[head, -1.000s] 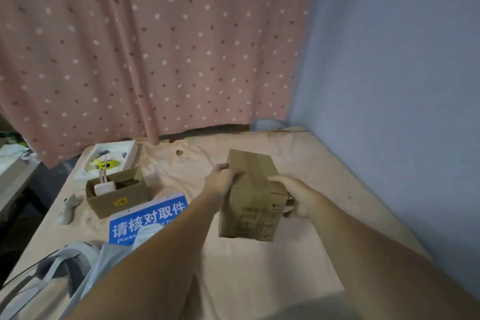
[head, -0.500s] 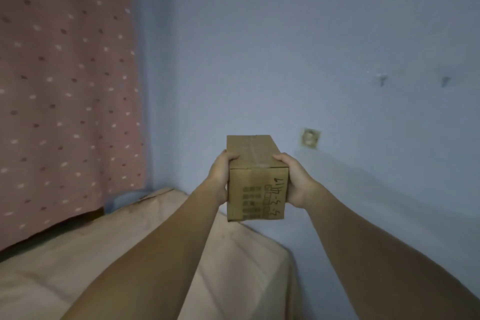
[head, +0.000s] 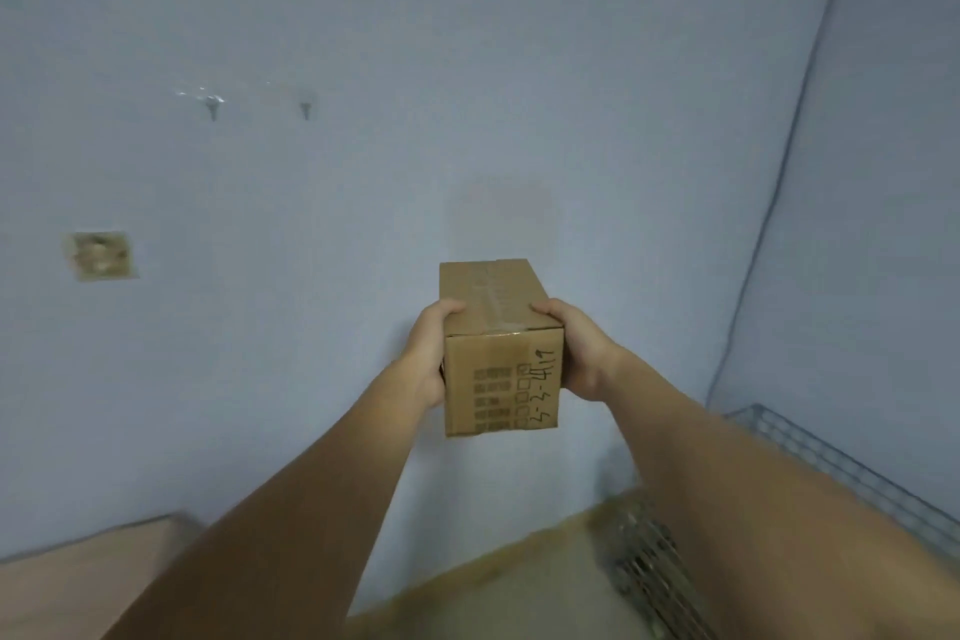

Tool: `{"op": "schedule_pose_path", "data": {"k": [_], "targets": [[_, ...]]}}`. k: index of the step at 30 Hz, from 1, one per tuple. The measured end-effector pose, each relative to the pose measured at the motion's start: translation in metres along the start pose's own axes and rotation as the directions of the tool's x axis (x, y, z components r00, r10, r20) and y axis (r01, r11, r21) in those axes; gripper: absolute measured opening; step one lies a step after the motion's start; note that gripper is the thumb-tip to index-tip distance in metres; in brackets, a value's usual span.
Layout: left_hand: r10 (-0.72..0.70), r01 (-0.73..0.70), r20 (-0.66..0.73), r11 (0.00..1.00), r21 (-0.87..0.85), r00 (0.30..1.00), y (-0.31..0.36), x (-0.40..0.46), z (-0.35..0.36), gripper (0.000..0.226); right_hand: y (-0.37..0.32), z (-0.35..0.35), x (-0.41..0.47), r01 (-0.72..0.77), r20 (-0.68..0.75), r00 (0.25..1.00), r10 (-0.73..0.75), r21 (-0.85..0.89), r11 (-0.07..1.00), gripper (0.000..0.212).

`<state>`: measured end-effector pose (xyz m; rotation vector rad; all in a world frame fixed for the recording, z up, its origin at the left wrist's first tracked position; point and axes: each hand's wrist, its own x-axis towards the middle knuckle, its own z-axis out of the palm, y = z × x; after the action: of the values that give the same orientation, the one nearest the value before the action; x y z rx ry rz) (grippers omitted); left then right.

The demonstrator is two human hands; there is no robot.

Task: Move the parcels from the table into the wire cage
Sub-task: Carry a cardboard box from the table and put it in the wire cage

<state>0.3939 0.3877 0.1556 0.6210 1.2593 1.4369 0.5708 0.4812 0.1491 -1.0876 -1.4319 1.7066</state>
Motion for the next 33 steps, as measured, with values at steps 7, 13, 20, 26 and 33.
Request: {"op": "schedule_pose_path", "data": {"k": [7,13,20,26,33], "targets": [[-0.062,0.023,0.354,0.993,0.112,0.933,-0.068,0.003,0.25,0.046,-0.007,-0.243,-0.113,0.052,-0.382,0.923,-0.045,0.007,0.999,0.059],[-0.178,0.067,0.551,0.974,0.216,0.815,-0.129,-0.013,0.41,0.032,0.001,-0.398,-0.202,-0.021,-0.582,0.813,-0.003,-0.035,0.999,0.059],[-0.263,0.084,0.639,0.952,0.296,0.723,-0.194,0.019,0.526,0.043,0.033,-0.51,-0.225,-0.091,-0.703,0.708,0.067,0.004,0.996,0.059],[-0.303,0.022,0.691,0.923,0.384,0.656,-0.243,0.094,0.604,0.03,0.066,-0.593,-0.18,-0.093,-0.771,0.622,0.136,0.1,0.991,0.054],[-0.438,0.045,0.664,0.852,0.521,0.607,-0.305,0.189,0.685,0.039,0.108,-0.676,-0.122,-0.166,-0.825,0.516,0.23,0.167,0.972,0.055]]}}
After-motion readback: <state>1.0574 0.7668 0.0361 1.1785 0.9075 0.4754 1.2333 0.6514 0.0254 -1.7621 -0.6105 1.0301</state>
